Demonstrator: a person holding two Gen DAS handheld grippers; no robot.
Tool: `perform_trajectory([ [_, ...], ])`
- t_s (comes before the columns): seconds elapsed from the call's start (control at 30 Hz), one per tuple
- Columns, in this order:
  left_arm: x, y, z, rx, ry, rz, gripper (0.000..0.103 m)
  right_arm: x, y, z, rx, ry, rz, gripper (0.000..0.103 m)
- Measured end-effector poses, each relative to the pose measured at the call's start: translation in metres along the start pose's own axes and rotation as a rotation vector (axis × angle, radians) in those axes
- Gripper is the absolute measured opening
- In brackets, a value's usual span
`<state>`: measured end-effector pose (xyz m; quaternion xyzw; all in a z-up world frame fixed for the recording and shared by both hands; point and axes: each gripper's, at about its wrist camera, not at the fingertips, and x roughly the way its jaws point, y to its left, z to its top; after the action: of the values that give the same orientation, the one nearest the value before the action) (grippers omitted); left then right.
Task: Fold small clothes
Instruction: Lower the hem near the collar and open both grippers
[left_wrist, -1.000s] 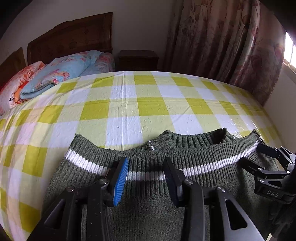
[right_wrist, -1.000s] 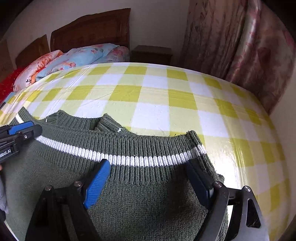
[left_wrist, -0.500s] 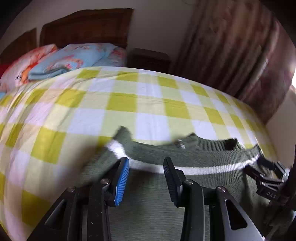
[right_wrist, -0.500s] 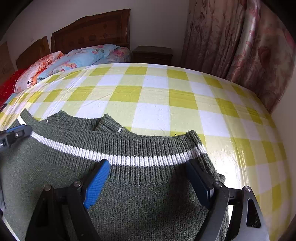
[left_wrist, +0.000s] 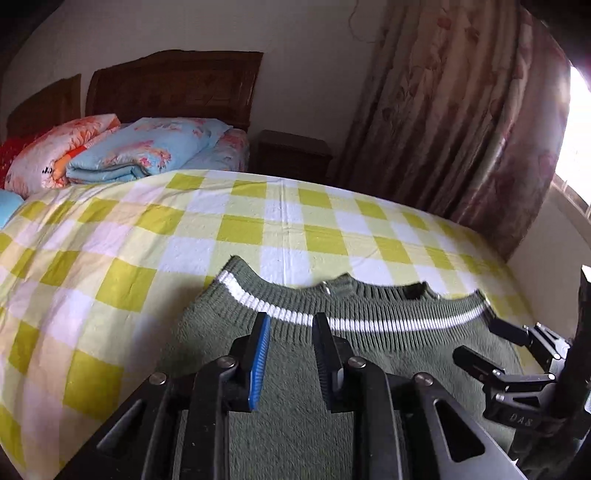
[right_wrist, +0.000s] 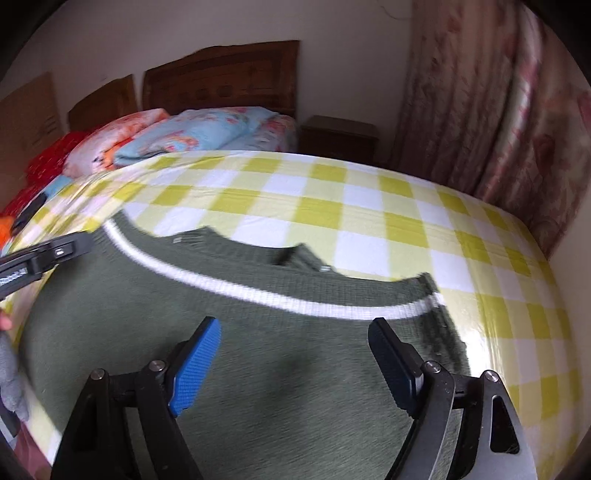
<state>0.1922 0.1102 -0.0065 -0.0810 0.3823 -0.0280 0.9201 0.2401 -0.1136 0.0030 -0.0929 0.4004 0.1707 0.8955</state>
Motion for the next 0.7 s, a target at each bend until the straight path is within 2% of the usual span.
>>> perform_trajectory([
  [0.1, 0.007, -0.024, -0.024, 0.105, 0.071, 0.025, 0.024, 0.001, 0.053, -0.016, -0.158, 0.031, 0.068, 0.103],
  [0.17, 0.026, -0.023, -0.044, 0.115, 0.140, 0.047, 0.025, 0.013, 0.061, -0.030, -0.164, 0.055, 0.058, 0.103],
  [0.2, 0.023, -0.018, -0.050, 0.126, 0.071, 0.026, 0.025, 0.013, 0.052, -0.033, -0.113, 0.037, 0.086, 0.103],
  [0.27, 0.019, -0.013, -0.056, 0.151, 0.043, -0.008, 0.025, 0.013, 0.028, -0.038, -0.029, 0.052, 0.136, 0.103],
  [0.43, 0.015, -0.001, -0.055, 0.105, 0.053, -0.060, 0.027, 0.000, -0.040, -0.057, 0.121, 0.040, 0.047, 0.103],
  [0.47, 0.015, -0.002, -0.056, 0.108, 0.048, -0.056, 0.027, -0.002, -0.051, -0.063, 0.142, 0.029, 0.054, 0.103],
  [0.53, 0.015, -0.005, -0.057, 0.123, 0.041, -0.033, 0.027, -0.007, -0.057, -0.071, 0.120, -0.005, 0.083, 0.103],
  [0.7, 0.015, -0.006, -0.057, 0.122, 0.034, -0.021, 0.027, -0.007, -0.050, -0.071, 0.106, -0.018, 0.039, 0.103],
])
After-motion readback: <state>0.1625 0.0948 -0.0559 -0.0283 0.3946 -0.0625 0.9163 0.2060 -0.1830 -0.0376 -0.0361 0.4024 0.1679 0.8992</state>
